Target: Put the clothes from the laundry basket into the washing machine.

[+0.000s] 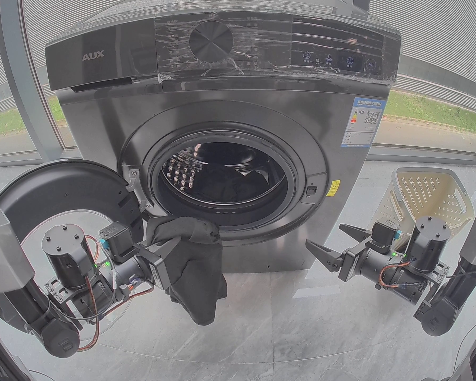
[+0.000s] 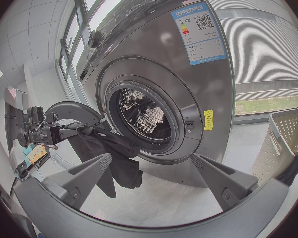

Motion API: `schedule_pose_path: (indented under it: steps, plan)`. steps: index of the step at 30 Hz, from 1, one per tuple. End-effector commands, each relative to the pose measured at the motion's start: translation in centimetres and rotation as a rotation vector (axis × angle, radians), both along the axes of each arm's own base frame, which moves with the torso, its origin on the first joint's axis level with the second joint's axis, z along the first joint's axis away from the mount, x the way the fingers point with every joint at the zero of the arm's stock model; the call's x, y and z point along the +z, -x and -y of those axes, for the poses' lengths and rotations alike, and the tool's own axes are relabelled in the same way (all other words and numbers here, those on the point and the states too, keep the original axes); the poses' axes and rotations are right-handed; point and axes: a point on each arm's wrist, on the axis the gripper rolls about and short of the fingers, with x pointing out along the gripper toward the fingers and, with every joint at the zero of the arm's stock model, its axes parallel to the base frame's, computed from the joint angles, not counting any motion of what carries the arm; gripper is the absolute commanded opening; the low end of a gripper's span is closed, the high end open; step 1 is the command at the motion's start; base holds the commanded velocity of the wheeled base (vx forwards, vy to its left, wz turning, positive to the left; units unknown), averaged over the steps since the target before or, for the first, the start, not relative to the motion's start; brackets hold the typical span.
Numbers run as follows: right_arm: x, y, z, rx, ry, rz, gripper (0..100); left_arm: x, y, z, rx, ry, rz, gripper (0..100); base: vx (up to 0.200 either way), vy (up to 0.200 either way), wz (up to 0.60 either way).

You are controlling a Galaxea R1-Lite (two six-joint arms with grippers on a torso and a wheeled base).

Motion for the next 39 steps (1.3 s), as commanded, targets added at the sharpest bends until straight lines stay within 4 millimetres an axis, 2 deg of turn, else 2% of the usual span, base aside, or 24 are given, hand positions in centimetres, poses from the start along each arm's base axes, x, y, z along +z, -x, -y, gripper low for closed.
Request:
schedule_pose_path:
  steps: [1,11,20,35,39]
  plan:
    - [0.1,0.0,0.0,0.001,-0.004,0.007,100,-0.2,0.0,0.2,-0.006,-0.004,-0.005,0,0.2,0.0,0.0]
    - [0.0,0.0,0.0,0.002,-0.002,0.004,100,-0.2,0.0,0.2,-0.007,0.001,-0.009,0,0.02,0.0,0.0]
    - [0.0,0.2,-0.1,0.006,-0.001,0.002,100,-0.4,-0.1,0.4,-0.009,0.0,-0.013,0,0.2,0.0,0.0]
    - [-0.1,0.3,-0.1,0.007,0.001,-0.002,100,-0.7,0.3,1.1,-0.021,-0.008,-0.024,0,0.0,0.0,0.0]
    - [0.0,0.6,-0.5,0.024,-0.001,0.003,100,-1.1,0.4,2.3,-0.038,-0.013,-0.029,0,0.0,0.0,0.0]
